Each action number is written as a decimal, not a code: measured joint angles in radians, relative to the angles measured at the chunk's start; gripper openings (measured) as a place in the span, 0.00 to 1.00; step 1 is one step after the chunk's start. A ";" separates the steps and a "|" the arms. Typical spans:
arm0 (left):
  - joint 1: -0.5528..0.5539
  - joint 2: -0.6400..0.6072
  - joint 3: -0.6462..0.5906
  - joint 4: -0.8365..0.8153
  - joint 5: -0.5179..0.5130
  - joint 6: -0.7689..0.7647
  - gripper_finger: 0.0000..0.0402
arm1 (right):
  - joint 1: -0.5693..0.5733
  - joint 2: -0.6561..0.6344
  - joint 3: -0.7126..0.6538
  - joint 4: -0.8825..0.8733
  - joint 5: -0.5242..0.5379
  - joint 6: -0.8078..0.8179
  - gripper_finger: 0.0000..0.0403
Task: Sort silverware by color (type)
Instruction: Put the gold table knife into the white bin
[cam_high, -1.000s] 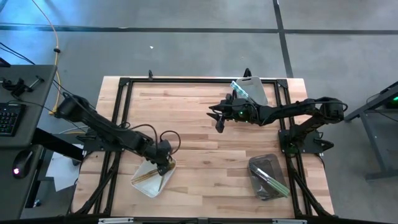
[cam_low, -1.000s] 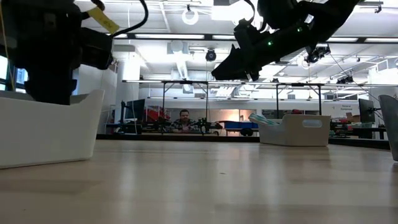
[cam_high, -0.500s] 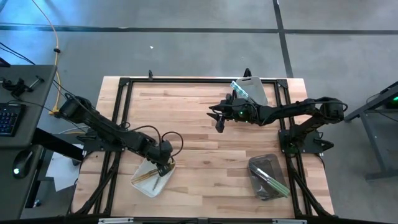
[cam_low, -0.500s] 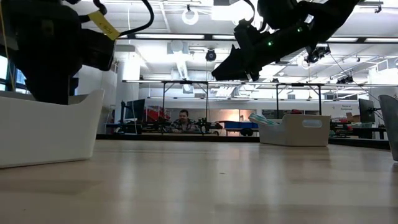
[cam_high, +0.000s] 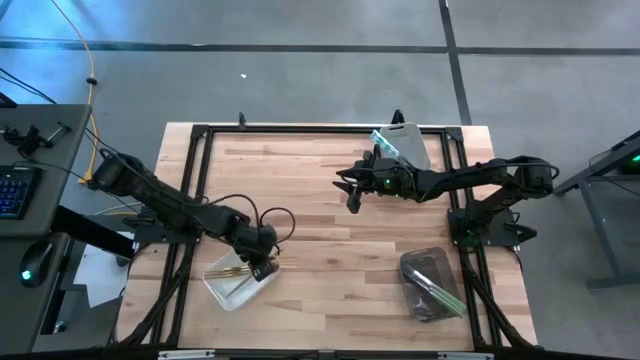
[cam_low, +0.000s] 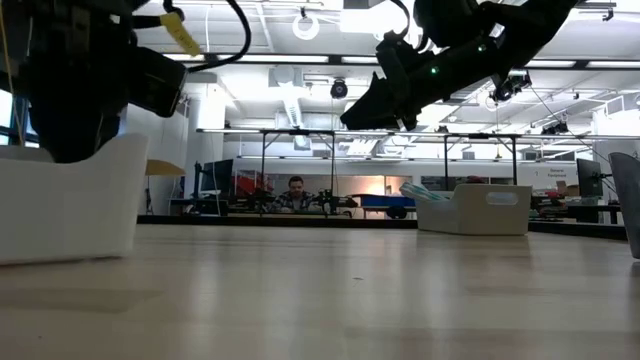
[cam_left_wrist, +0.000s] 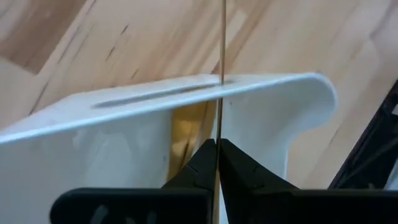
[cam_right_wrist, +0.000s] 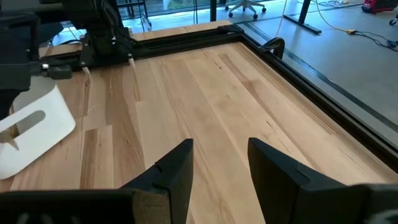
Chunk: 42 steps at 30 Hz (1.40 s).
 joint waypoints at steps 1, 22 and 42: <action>0.004 -0.005 0.000 -0.010 0.011 0.000 0.00 | 0.000 0.000 0.000 0.000 0.000 0.000 0.34; 0.133 -0.011 0.000 -0.175 0.368 0.102 0.00 | 0.000 0.001 0.000 -0.016 0.000 -0.007 0.34; 0.177 -0.011 0.000 -0.419 0.516 0.403 0.00 | 0.000 0.001 -0.001 -0.028 0.000 -0.008 0.34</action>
